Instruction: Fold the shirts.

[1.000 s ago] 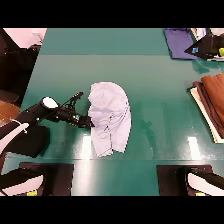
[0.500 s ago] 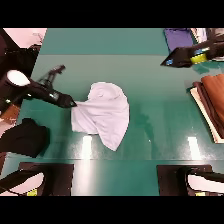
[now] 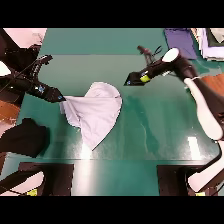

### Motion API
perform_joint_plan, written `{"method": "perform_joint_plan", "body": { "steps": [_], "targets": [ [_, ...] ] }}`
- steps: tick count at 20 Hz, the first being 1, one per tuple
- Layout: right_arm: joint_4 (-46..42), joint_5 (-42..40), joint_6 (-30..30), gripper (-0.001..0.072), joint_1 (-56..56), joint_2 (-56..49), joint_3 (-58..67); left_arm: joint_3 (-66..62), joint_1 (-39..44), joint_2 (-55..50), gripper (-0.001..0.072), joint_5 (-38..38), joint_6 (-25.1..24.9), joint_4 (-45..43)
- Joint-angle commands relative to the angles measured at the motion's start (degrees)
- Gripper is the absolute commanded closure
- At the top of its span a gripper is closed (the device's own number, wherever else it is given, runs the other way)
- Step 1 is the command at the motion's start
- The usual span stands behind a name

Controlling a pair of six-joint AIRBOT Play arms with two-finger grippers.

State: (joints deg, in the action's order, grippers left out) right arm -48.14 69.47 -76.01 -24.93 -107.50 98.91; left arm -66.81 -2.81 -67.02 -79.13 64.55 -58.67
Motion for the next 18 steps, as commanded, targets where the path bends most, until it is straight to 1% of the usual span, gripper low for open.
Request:
{"method": "perform_joint_plan", "body": {
  "steps": [1,3,5,6,7,8,9,12,14,16,18],
  "targets": [
    [6.71,-2.45,1.57,0.0227,-1.88,-6.78,0.09,-0.26,-0.15,0.07,0.0684,-0.31,0.11,-0.28],
    [7.06,-2.91,1.73,0.0227,-3.06,-8.46,0.09,-0.26,-0.15,0.07,0.0684,-0.33,0.11,-0.28],
    [7.19,-5.25,2.38,0.0230,-4.17,-8.74,0.09,-0.26,-0.15,0.07,0.0684,-0.31,0.11,-0.24],
    [8.17,-6.58,2.99,0.0252,-4.63,-8.63,0.11,-0.26,-0.15,0.07,0.0684,-0.28,0.11,-0.24],
    [8.09,-7.23,3.04,0.0295,-4.92,-8.66,0.63,-0.26,-0.15,0.07,0.0684,-0.28,0.11,-0.24],
    [7.52,-7.96,3.08,0.0406,-5.11,-8.66,1.46,-0.26,-0.15,0.07,0.0684,-0.37,0.11,-0.24],
    [7.56,-8.02,3.87,0.0702,-5.18,-8.66,2.67,-0.26,-0.15,0.07,0.0684,-0.44,0.13,-0.22],
    [6.29,-6.01,3.93,0.0702,-4.15,-7.34,7.63,-0.87,-0.15,0.33,0.0685,-0.57,1.33,-0.11],
    [0.39,-2.23,2.45,0.0702,-2.45,-3.43,11.43,-5.14,-0.15,0.85,0.0685,-2.54,1.64,-0.33],
    [-7.23,1.88,0.22,0.0702,-0.66,3.15,14.69,-12.04,-0.15,2.78,0.0685,-3.80,2.10,-0.28],
    [-11.28,5.75,-0.20,0.0702,0.98,10.40,17.94,-20.37,-0.15,5.46,0.0685,-4.39,2.97,0.28]
  ]
}}
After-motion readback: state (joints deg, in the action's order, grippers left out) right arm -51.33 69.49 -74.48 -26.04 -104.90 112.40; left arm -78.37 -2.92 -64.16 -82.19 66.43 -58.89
